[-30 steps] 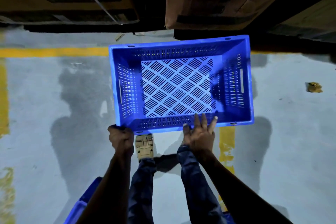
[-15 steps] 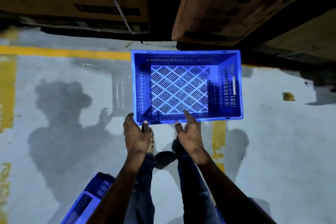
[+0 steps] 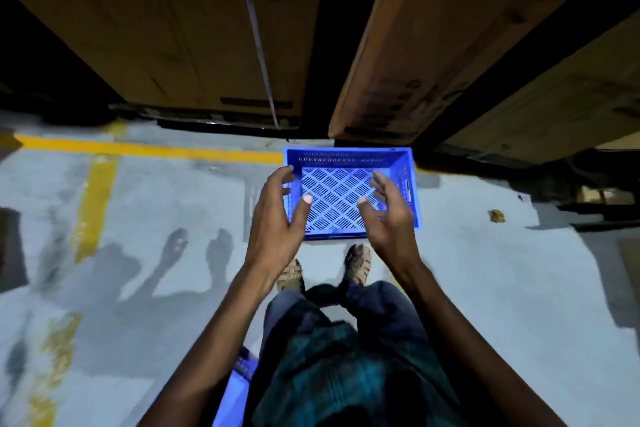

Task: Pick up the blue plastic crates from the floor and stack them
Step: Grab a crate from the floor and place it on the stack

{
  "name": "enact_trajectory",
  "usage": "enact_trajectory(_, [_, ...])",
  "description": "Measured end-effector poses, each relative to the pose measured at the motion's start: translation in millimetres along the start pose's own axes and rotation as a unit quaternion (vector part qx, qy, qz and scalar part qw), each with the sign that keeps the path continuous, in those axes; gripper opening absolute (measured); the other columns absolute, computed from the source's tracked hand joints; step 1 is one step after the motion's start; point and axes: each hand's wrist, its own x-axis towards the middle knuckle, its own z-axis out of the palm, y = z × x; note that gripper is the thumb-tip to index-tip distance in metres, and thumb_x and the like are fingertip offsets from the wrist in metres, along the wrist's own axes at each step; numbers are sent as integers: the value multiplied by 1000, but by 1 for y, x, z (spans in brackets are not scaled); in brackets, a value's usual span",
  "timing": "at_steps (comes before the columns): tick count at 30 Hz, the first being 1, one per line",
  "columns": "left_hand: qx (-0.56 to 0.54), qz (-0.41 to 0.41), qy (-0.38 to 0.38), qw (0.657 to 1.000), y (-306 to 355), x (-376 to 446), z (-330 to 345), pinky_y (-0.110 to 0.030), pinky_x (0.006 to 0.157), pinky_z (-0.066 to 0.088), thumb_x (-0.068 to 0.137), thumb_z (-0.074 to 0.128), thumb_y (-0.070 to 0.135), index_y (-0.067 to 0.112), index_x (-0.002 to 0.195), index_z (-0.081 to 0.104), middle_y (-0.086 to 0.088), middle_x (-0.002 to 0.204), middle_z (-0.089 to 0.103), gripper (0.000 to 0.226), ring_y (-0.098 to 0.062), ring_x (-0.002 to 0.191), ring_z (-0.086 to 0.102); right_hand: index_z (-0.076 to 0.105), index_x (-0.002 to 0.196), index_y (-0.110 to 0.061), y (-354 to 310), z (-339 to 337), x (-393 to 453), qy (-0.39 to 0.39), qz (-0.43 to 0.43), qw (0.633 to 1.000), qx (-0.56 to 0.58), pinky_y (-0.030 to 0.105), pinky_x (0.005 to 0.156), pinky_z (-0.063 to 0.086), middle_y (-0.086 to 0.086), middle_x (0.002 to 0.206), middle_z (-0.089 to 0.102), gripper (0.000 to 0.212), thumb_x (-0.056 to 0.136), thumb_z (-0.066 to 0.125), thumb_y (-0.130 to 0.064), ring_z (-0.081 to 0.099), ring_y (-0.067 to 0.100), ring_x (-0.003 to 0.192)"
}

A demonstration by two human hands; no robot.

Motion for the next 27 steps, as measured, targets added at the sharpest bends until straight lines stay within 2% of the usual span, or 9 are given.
enact_trajectory(5, [20, 46, 33, 998, 42, -39, -36, -23, 85, 44, 97, 56, 29, 23, 137, 42, 8, 129, 57, 43, -8, 114, 55, 42, 143, -30, -53, -28, -4, -39, -89, 995, 12, 33, 94, 53, -6, 139, 55, 53, 93, 58, -31, 56, 8, 123])
enact_trajectory(14, [-29, 1, 221, 975, 88, -108, -9, -27, 81, 51, 97, 56, 31, 30, 130, 47, 12, 113, 64, 34, 3, 101, 60, 45, 143, -26, -85, -71, 4, -178, -228, 957, 1, 7, 78, 48, -2, 138, 56, 51, 94, 60, -25, 62, 9, 112])
enact_trajectory(16, [-33, -1, 261, 965, 106, -115, 1, -22, 79, 50, 97, 55, 32, 31, 131, 47, 12, 112, 64, 35, 4, 102, 59, 46, 142, -25, -100, -84, 4, -207, -269, 940, -5, 13, 80, 51, -4, 136, 56, 50, 94, 60, -24, 61, 1, 106])
enact_trajectory(18, [-32, 3, 300, 954, 123, -123, 7, -13, 75, 47, 97, 55, 32, 30, 132, 47, 12, 112, 64, 36, 5, 101, 59, 47, 141, -22, -116, -93, 3, -224, -311, 924, -16, 4, 83, 43, -8, 129, 58, 49, 94, 60, -24, 56, -16, 101])
enact_trajectory(20, [-32, 5, 346, 938, 134, -140, 7, -9, 72, 46, 97, 56, 30, 28, 131, 48, 11, 110, 65, 36, 6, 99, 59, 49, 140, -19, -127, -96, -3, -236, -351, 906, -27, -4, 81, 34, -8, 126, 59, 48, 93, 61, -24, 51, -24, 95])
enact_trajectory(22, [-35, -1, 394, 918, 139, -166, 6, -10, 71, 45, 96, 58, 28, 26, 130, 50, 10, 108, 66, 35, 3, 97, 61, 49, 139, -21, -134, -91, -16, -268, -364, 892, -23, -1, 85, 36, -6, 127, 61, 49, 92, 61, -28, 55, -17, 96])
enact_trajectory(25, [-36, -18, 446, 894, 131, -207, 5, -10, 68, 42, 96, 59, 26, 23, 128, 52, 6, 104, 69, 33, -1, 93, 63, 49, 139, -23, -136, -79, -47, -316, -379, 870, -11, 17, 98, 44, -3, 132, 60, 50, 91, 60, -32, 59, 4, 114])
enact_trajectory(26, [-35, -24, 460, 887, 126, -221, 4, -11, 69, 42, 96, 59, 25, 23, 127, 52, 6, 102, 69, 32, -2, 92, 63, 49, 139, -21, -135, -75, -61, -331, -388, 860, -9, 19, 101, 43, -2, 132, 60, 49, 91, 60, -29, 57, 5, 117])
enact_trajectory(27, [-34, -31, 473, 880, 122, -235, 3, -14, 70, 43, 95, 60, 25, 22, 126, 52, 5, 101, 69, 32, -4, 91, 64, 50, 139, -18, -132, -70, -76, -349, -393, 851, -7, 13, 99, 42, -1, 132, 60, 48, 92, 61, -24, 56, -1, 116])
